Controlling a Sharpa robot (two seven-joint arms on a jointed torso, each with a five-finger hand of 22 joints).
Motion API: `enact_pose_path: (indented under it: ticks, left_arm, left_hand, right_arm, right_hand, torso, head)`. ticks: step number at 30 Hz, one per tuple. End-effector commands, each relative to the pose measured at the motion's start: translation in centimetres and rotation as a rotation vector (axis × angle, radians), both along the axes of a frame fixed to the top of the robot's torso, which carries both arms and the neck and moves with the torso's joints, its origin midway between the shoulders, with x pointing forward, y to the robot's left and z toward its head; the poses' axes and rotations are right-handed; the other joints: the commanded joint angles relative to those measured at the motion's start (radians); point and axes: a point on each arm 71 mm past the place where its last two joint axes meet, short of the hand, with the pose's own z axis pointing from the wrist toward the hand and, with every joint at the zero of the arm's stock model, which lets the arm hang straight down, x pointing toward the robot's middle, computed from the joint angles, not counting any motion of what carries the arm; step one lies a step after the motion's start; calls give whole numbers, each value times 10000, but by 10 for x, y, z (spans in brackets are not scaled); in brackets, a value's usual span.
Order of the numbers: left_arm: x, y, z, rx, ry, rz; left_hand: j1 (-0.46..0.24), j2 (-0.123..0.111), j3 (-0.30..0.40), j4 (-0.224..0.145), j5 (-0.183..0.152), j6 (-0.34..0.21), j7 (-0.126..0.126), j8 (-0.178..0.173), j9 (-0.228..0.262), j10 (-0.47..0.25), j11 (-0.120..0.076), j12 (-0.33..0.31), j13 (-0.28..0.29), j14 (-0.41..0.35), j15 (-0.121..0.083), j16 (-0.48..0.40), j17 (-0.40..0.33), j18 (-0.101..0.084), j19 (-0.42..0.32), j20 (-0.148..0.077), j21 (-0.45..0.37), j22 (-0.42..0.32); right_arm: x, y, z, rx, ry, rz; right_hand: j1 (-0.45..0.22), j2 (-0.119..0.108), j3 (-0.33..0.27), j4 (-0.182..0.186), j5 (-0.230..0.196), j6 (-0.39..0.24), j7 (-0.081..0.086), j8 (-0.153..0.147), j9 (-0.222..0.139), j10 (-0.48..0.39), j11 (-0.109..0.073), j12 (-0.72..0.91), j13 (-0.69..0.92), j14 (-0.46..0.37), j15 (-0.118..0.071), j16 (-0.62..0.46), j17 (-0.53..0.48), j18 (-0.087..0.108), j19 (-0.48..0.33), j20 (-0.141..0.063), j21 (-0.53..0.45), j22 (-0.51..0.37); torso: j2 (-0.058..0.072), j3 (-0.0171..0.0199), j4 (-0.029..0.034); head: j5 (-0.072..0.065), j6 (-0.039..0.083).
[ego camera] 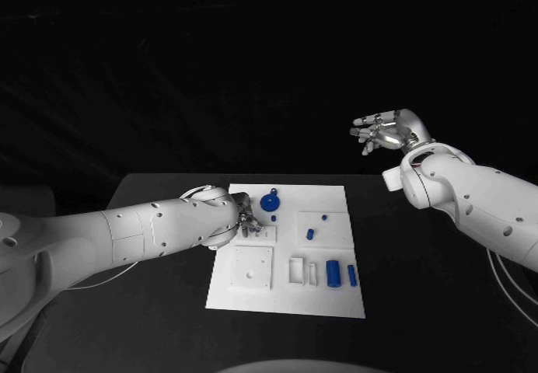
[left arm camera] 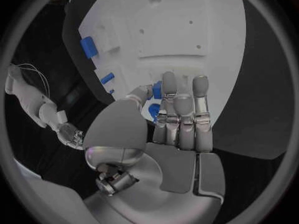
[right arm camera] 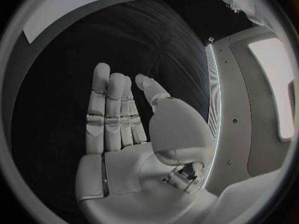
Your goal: Assemble the parts on the task board
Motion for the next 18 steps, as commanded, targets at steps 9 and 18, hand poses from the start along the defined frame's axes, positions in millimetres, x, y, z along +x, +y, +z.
enact_pose_path:
  ticks: [9,18]
  left_arm:
    - [-3,-5,-4,455,184,-923]
    - [-3,-7,-6,417,130,-964]
  left_hand:
    - [146,93,988,-1017,-66,199,-214,53,-33,233,-249,23,18,110,-160,-48,-10,48,-13,23,40,194]
    - [160,98,977,-988,-89,187,-210,55,-42,220,-246,24,20,111,-160,-63,-18,49,-7,24,38,193]
  right_arm:
    - [1,1,0,28,-8,144]
    - [1,2,-1,29,15,155]
  right_hand:
    - [-18,-13,-28,57,-1,31,23,-35,-9,-5,29,-38,-79,91,-12,-42,31,-82,337,-11,131,-73]
    - [-21,-6,-29,55,2,33,23,-34,-9,-6,30,-49,-124,109,-14,-43,47,-80,336,-14,182,-121]
  torso:
    - [5,0,-1]
    - [8,-4,-2]
  head:
    - [-43,-34]
    - [-59,-57]
